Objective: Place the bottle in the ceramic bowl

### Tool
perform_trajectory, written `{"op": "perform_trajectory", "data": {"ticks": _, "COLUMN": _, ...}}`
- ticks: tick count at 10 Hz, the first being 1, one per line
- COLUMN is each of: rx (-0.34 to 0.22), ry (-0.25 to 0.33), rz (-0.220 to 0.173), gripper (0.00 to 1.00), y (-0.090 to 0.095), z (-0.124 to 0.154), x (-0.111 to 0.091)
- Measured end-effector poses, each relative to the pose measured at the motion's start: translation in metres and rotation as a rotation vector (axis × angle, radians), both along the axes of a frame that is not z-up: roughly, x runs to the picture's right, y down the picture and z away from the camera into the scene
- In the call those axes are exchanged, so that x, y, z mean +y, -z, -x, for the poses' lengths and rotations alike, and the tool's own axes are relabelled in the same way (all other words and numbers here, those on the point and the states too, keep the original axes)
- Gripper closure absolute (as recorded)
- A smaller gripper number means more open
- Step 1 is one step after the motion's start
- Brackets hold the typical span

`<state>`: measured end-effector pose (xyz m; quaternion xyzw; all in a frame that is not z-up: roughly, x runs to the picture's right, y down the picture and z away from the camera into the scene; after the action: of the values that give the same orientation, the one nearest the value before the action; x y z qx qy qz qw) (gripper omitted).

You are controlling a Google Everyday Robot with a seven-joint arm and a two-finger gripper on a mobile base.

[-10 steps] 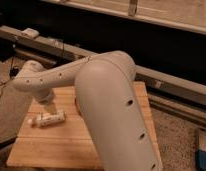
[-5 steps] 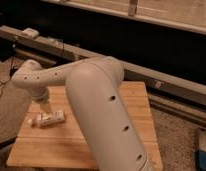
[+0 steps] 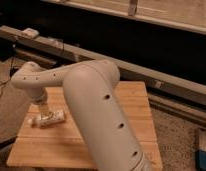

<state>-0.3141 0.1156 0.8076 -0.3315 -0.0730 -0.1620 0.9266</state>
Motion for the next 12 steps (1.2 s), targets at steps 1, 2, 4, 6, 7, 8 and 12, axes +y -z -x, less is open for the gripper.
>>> {"op": "perform_trajectory", "data": {"ticks": 1, "rx": -0.003, "ry": -0.004, "rz": 0.011, "gripper": 0.35, "y": 0.0, "z": -0.001, "x": 0.005}}
{"op": "perform_trajectory", "data": {"ticks": 2, "rx": -0.003, "ry": -0.011, "rz": 0.019, "gripper": 0.35, "y": -0.001, "z": -0.002, "x": 0.009}}
{"op": "perform_trajectory", "data": {"ticks": 4, "rx": 0.006, "ry": -0.034, "rz": 0.044, "gripper": 0.35, "y": -0.005, "z": -0.007, "x": 0.024}}
{"op": "perform_trajectory", "data": {"ticks": 6, "rx": 0.011, "ry": -0.041, "rz": 0.067, "gripper": 0.35, "y": -0.013, "z": -0.006, "x": 0.039}}
{"op": "perform_trajectory", "data": {"ticks": 7, "rx": 0.014, "ry": -0.044, "rz": 0.081, "gripper": 0.35, "y": -0.016, "z": -0.003, "x": 0.045}}
{"op": "perform_trajectory", "data": {"ticks": 8, "rx": 0.017, "ry": -0.046, "rz": 0.089, "gripper": 0.35, "y": -0.02, "z": -0.001, "x": 0.048}}
{"op": "perform_trajectory", "data": {"ticks": 12, "rx": 0.023, "ry": -0.046, "rz": 0.111, "gripper": 0.35, "y": -0.031, "z": 0.006, "x": 0.055}}
